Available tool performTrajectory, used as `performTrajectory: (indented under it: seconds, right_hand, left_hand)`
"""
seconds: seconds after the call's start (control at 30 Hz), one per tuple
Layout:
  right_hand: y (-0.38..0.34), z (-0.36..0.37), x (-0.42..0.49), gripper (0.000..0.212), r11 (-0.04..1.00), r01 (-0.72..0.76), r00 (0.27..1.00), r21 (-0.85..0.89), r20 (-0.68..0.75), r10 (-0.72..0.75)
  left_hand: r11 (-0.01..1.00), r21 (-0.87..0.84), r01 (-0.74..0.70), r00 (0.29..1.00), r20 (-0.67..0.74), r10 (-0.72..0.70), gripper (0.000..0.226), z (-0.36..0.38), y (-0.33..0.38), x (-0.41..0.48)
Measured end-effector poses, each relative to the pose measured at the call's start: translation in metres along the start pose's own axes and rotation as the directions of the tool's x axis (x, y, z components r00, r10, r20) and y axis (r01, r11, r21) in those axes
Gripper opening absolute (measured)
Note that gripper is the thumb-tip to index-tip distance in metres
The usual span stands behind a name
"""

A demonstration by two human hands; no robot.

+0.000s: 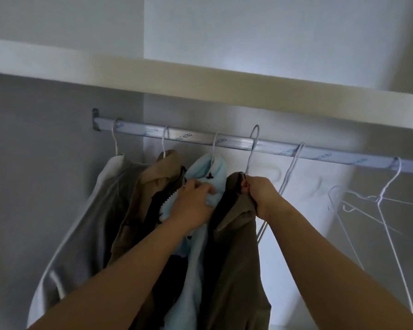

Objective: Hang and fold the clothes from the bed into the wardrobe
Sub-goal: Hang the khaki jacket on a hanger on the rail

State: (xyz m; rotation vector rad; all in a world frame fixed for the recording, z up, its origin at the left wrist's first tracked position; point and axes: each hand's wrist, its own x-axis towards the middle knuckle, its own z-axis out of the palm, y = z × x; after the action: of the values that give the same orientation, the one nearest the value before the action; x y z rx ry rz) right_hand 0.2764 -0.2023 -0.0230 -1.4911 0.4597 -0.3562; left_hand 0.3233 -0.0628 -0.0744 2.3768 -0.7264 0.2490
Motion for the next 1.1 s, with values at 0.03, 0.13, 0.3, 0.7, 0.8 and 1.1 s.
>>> performTrajectory:
  seconds: [0.03,0.13,0.3,0.7,0.8,1.1]
  right_hand:
    - [0.009,0.003,0.005,0.038,0.999,-0.017,1.000,-0.029,0.008,0.018]
    - [0.027,0.007,0.015,0.036,0.997,-0.012,1.000,-0.081,-0.003,0.012]
    - [0.043,0.004,0.015,0.038,0.987,0.038,0.997,-0.154,-0.067,-0.049]
    - [0.083,-0.040,-0.032,0.054,0.957,-0.058,0.998,-0.283,-0.034,0.050]
    - [0.084,-0.055,-0.046,0.062,0.963,-0.102,0.995,-0.250,-0.016,0.101]
    - [0.081,-0.097,-0.086,0.065,0.943,-0.173,0.985,-0.286,-0.048,0.166]
  left_hand:
    - [0.998,-0.055,0.004,1.000,-0.010,-0.005,0.036,0.003,-0.004,0.000]
    - [0.987,-0.160,0.006,0.998,-0.065,-0.016,0.029,0.011,-0.011,0.000]
    - [0.969,-0.246,0.034,0.991,-0.118,-0.064,0.027,0.022,-0.008,-0.002]
    - [0.998,0.044,0.033,0.979,-0.201,-0.024,0.036,0.051,0.054,-0.053]
    - [0.995,0.078,0.057,0.983,-0.180,-0.042,0.044,0.056,0.062,-0.061]
    - [0.999,-0.012,0.052,0.997,-0.059,-0.052,0.050,0.064,0.085,-0.096]
